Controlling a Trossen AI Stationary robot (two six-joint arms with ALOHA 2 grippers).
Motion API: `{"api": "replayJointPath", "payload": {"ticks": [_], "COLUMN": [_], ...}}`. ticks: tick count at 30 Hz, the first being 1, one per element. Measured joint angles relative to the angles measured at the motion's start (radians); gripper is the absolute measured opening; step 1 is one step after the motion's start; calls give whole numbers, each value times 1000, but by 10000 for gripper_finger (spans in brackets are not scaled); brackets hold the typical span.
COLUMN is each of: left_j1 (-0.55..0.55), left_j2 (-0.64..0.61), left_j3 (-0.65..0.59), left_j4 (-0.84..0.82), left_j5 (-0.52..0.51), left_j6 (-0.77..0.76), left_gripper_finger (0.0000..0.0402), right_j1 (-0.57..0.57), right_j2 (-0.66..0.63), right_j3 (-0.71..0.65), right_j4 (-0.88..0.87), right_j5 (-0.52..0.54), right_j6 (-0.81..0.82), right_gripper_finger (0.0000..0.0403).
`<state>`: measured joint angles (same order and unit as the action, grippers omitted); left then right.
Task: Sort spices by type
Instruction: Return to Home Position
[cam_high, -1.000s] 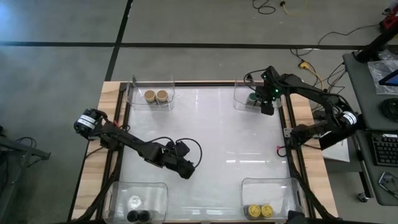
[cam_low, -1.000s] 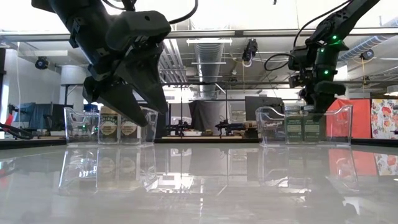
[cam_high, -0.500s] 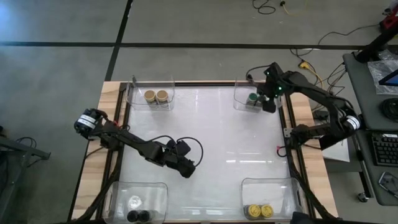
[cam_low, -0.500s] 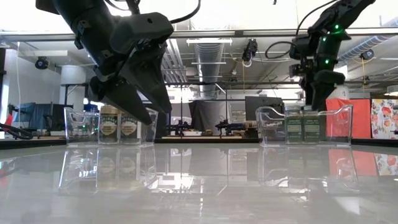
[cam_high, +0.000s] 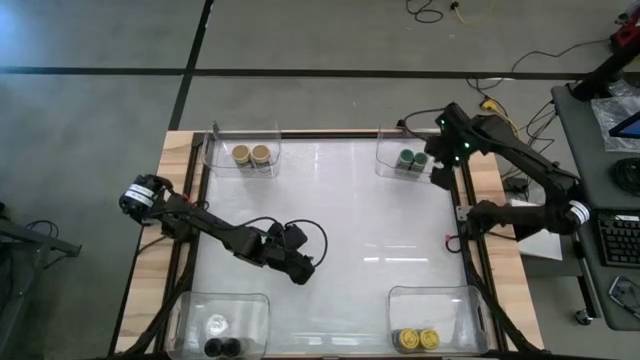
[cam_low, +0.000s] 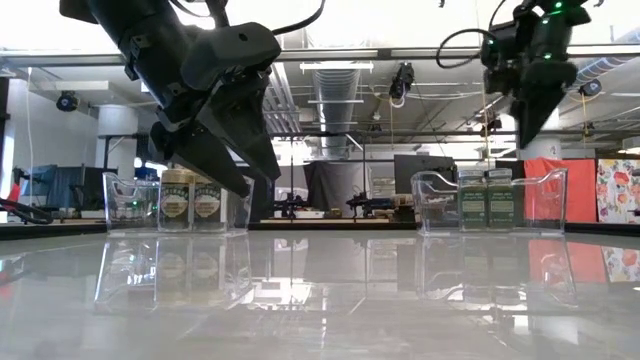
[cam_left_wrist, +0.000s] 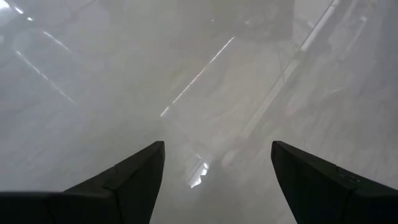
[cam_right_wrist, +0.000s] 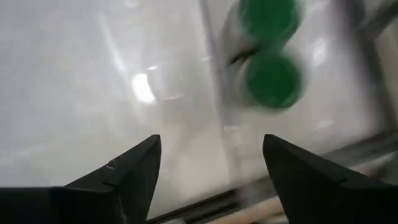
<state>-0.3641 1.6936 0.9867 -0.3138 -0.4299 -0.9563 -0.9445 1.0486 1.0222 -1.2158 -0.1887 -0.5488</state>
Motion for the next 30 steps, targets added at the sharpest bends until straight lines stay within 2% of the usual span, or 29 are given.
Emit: {"api": "replayJointPath", "payload": {"ticks": [3,5,8,13,16,23,30], "left_j1": [0,0,0,0,0,-3,-20], "left_j2": [0,0,0,0,0,0,0], "left_j3": [0,0,0,0,0,0,0], "left_j4": [0,1,6,11,15,21,24], "left_j5": [-4,-6,-7,-7,-7,-6,-6], "left_j6": [2,5,13,30,39,47,28], "left_gripper_finger": [279,279,279,279,279,279,279], "right_j1": [0,1,-1,-2,-2,-2,-2], "right_j2": [-34,-47,-47,-30,-10,71,120], "right_j3": [-34,-51,-77,-102,-103,-103,-104], "right_j4": [-34,-36,-37,-35,-28,-21,5], "right_j5": [-75,-87,-71,28,83,88,160], "right_j6": [168,332,605,824,877,850,864], "right_gripper_finger": [254,243,228,208,197,182,185]}}
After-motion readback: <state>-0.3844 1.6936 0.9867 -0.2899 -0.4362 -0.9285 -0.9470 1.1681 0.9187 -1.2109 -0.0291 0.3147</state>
